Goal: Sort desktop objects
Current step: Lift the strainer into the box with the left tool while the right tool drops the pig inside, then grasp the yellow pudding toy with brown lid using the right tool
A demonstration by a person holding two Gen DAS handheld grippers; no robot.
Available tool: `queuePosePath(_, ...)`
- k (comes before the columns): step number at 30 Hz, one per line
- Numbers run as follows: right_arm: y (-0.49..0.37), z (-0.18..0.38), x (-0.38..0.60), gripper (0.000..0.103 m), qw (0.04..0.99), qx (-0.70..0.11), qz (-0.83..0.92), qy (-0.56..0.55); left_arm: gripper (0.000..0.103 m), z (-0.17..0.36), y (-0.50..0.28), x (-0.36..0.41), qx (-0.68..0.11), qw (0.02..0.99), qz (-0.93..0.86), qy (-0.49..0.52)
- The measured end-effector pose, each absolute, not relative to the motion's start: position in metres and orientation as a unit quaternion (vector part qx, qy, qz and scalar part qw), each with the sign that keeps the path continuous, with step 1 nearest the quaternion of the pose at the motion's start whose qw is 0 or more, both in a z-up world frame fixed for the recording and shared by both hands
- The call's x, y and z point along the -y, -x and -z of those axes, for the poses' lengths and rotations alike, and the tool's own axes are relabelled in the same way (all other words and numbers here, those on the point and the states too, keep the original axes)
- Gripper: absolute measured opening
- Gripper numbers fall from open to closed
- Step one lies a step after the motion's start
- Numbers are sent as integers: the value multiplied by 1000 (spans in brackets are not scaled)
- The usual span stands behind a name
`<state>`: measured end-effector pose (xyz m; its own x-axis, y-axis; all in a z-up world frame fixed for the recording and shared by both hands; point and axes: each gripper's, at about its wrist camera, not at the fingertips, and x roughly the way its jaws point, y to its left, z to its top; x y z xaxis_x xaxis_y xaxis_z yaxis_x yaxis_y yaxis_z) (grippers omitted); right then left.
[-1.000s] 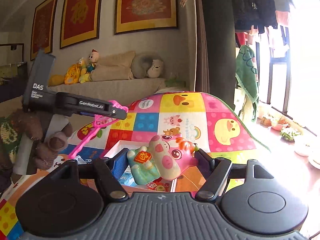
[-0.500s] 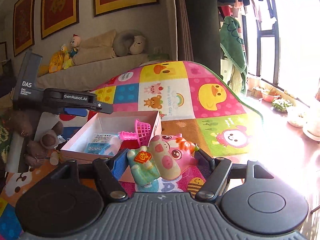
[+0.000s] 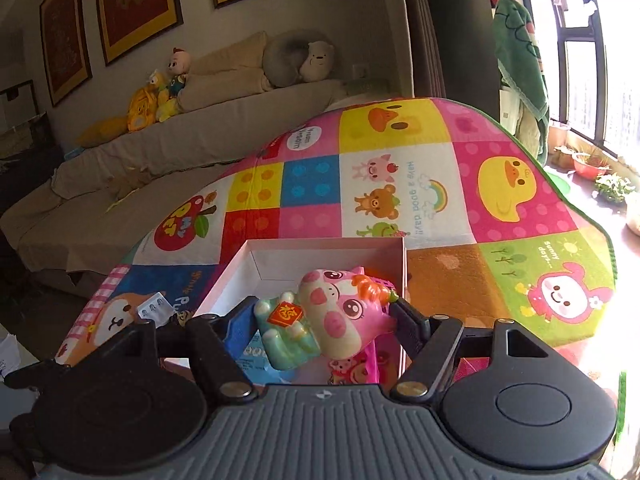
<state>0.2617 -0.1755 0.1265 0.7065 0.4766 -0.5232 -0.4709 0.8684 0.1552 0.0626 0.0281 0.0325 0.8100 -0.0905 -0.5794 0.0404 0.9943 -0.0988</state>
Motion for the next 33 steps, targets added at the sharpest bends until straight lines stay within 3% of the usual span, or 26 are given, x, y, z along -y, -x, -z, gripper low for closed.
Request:
queuePosePath(2,-287,-135,150,72,926,-269,-263,-4,101,-32,-62,-31,-304,951,34,48)
queuePosePath(4,-308,-139,134,86,924,-278,-261,-5,101,-31,-59,-37,-298,953,29,53)
queuePosePath(7,-319,-137,124,86,928,-285,-240,20,102,-26,-55,-48,-296,952,22,71)
queuePosePath(8,-318,-134,124,85,930,-285,-230,37,102,-24,-54,-52,-296,952,22,79)
queuePosePath(12,-324,-113,133,53,924,-322,-184,89,102,-20,-54,-59,-288,951,28,106)
queuePosePath(14,-329,-101,140,45,917,-350,-169,90,102,-20,-53,-60,-282,952,36,113)
queuePosePath(17,-335,-89,145,44,903,-390,-169,63,102,-19,-52,-62,-279,952,40,120)
queuePosePath(22,-332,-98,136,47,849,-438,-285,-77,103,-17,-52,-71,-278,950,32,137)
queuePosePath(27,-316,-121,118,48,879,-385,-279,-30,103,-18,-51,-74,-275,950,31,143)
queuePosePath(33,-313,-110,115,48,885,-393,-250,4,103,-17,-51,-72,-274,953,13,129)
